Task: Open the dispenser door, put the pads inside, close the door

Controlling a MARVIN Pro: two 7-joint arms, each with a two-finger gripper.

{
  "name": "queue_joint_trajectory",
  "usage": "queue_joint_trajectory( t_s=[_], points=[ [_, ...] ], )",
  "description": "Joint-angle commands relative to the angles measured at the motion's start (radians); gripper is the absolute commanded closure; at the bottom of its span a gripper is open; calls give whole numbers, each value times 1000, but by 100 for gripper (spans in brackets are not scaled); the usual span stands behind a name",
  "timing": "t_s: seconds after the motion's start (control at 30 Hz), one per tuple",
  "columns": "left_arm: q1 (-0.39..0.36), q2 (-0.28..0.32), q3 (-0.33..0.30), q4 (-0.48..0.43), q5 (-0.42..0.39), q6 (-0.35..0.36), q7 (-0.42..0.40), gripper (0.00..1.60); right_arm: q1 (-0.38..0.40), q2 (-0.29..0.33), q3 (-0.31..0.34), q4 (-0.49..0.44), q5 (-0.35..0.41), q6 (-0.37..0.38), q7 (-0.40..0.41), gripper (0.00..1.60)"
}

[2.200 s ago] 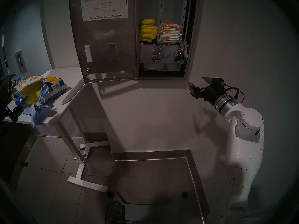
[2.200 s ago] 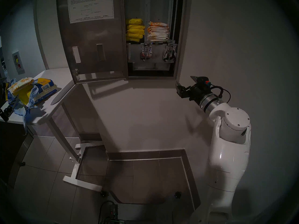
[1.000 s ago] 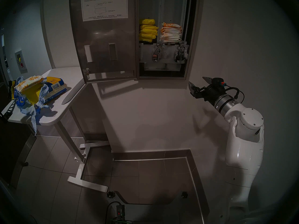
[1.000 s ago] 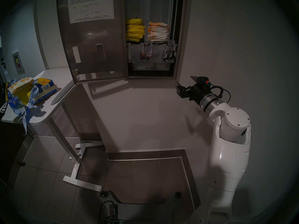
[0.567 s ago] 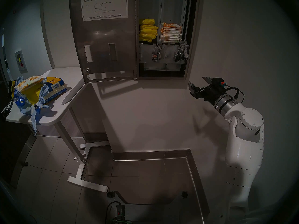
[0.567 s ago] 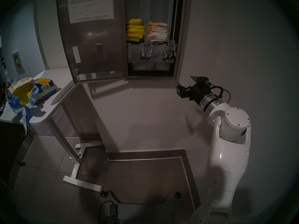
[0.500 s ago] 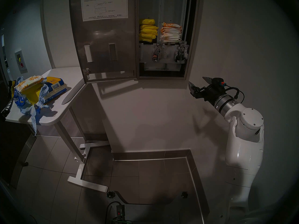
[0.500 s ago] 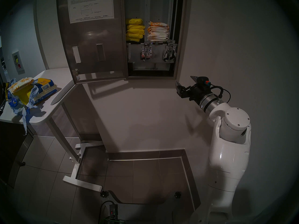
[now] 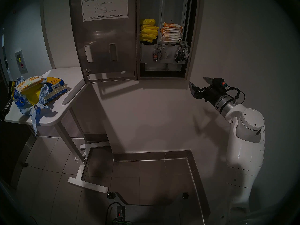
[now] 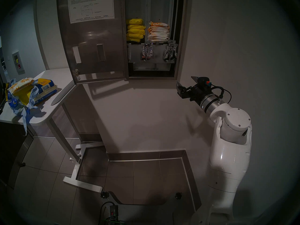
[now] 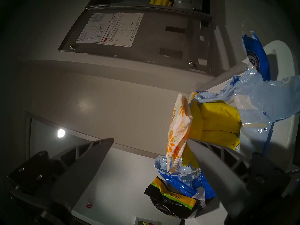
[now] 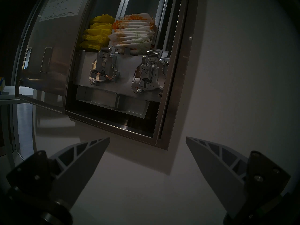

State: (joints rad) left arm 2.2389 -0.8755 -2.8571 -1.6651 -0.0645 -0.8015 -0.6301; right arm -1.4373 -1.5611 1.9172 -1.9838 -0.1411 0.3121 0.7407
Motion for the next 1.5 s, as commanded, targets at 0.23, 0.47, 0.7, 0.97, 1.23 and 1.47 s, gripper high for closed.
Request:
queue_joint_trajectory(
  t_s=[0.23,0.47,0.7,0.97,1.23,1.47],
  points=[
    [-8,34,-23,-15,-1,-9,6,0,21,3,-1,-32,5,-7,0,0],
    [-9,36,-23,-12,5,1,-1,0,21,4,-1,-33,6,-7,0,0],
    [-13,45,-23,0,17,11,-7,0,21,4,-1,-33,6,-7,-1,0],
    [-22,59,-23,9,35,6,-11,0,21,4,-2,-33,6,-7,-1,0],
    [-26,63,-23,4,52,-1,-17,0,20,4,-2,-33,6,-7,-1,0],
    [-33,69,-23,7,69,3,-15,0,20,5,-2,-33,7,-7,-1,0]
  ],
)
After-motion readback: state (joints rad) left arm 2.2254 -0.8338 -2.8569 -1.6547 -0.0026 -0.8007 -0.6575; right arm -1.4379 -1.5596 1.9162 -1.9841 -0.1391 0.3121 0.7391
